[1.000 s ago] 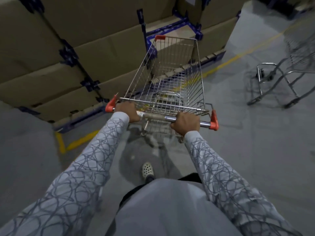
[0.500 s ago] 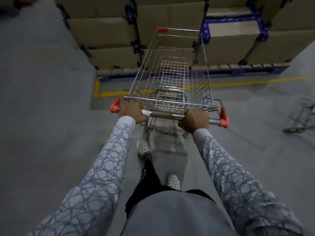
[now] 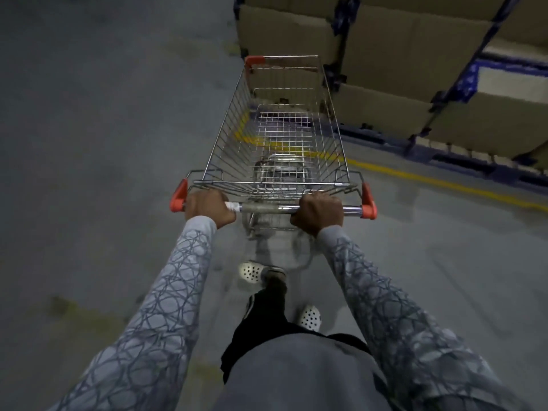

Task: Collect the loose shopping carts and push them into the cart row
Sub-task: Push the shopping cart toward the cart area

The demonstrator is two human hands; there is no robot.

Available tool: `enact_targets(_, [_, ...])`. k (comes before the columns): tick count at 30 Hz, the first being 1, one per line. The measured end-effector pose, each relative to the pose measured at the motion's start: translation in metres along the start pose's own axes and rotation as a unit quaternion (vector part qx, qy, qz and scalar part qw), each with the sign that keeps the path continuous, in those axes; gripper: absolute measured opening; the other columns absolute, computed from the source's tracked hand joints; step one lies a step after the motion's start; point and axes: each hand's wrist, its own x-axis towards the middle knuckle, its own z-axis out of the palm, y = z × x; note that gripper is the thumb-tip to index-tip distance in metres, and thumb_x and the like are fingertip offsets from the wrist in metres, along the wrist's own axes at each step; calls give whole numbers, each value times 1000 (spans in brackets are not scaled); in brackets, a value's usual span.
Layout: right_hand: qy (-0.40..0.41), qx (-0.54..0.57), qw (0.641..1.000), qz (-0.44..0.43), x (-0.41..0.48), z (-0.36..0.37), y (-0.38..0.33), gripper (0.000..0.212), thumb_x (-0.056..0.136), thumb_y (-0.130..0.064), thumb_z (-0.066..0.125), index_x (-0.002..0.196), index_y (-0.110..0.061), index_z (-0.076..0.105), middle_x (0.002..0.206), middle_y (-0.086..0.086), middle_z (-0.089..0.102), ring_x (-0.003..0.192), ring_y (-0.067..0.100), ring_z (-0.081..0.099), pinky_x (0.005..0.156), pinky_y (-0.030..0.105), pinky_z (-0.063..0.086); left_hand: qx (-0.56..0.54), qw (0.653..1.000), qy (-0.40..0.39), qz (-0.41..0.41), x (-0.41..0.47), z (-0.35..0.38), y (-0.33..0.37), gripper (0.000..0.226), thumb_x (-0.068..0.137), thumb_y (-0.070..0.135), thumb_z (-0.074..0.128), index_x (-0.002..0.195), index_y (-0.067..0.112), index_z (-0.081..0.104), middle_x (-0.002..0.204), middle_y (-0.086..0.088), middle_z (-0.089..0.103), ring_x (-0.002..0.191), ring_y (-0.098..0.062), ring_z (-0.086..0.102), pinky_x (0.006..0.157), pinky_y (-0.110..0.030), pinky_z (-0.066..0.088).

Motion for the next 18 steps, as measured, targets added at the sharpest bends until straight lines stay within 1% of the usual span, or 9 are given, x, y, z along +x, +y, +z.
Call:
enact_targets(2, [16,1,999,-35,14,3,-15,29,76,-38,66,82,-9,68,80,14,70,74,32,67,67,34,38,1,999,-4,-33,-4,5,-18,27,70,46,57,67,20,66,57,6,52,62,-24,55,63,-27,36])
enact_targets(4, [2,-7,998,-66,32,-2,-31,36,80,-44,63,93,-11,67,88,12,69,79,31,66,69,35,37,-13,998,-9,-59,-8,7,-35,30,72,47,55,67,19,65,56,6,51,62,-25,56,64,-28,38])
enact_targets(6, [-34,-15,995,-88,53,-9,-50,38,83,-51,60,99,-16,65,88,7,65,79,28,63,71,35,38,-37,996,-11,-84,-9,8,-52,39,70,54,50,67,18,65,60,4,57,63,-26,56,66,-29,42])
enact_targets(8, [-57,-23,992,-108,74,-16,-71,38,84,-55,60,98,-20,64,83,4,59,74,25,57,71,36,39,-64,991,-7,-113,-8,9,-69,48,63,61,41,67,19,64,66,2,62,67,-27,60,71,-30,48])
enact_targets(9, [-59,-28,991,-118,85,-17,-83,38,84,-56,60,98,-20,65,84,3,60,73,25,57,71,36,40,-71,989,-5,-126,-5,10,-78,49,61,61,41,67,19,65,68,1,64,68,-27,61,73,-31,50])
enact_targets(12, [-54,-41,986,-155,115,-19,-121,38,81,-56,62,97,-21,69,86,3,65,72,25,58,70,36,42,-73,983,-9,-166,7,13,-110,37,71,53,55,72,18,68,71,-1,65,68,-26,58,70,-29,45])
enact_targets(14, [-48,-49,981,-183,137,-22,-149,43,80,-58,62,101,-21,70,96,6,68,81,28,64,74,37,47,-73,978,-11,-196,20,15,-135,34,73,50,58,76,18,70,78,-3,69,74,-28,64,73,-31,47])
enact_targets(16, [-40,-56,975,-209,161,-25,-177,47,80,-57,60,107,-19,68,106,10,68,94,31,66,81,39,48,-80,972,-5,-219,33,14,-159,43,68,56,52,77,18,71,81,-6,71,79,-31,68,78,-33,51])
enact_targets(18, [-37,-65,970,-230,187,-28,-206,49,80,-55,60,110,-17,67,109,11,68,98,32,66,82,38,47,-95,965,3,-244,49,12,-181,52,61,59,43,77,19,71,82,-6,71,81,-31,68,80,-35,52])
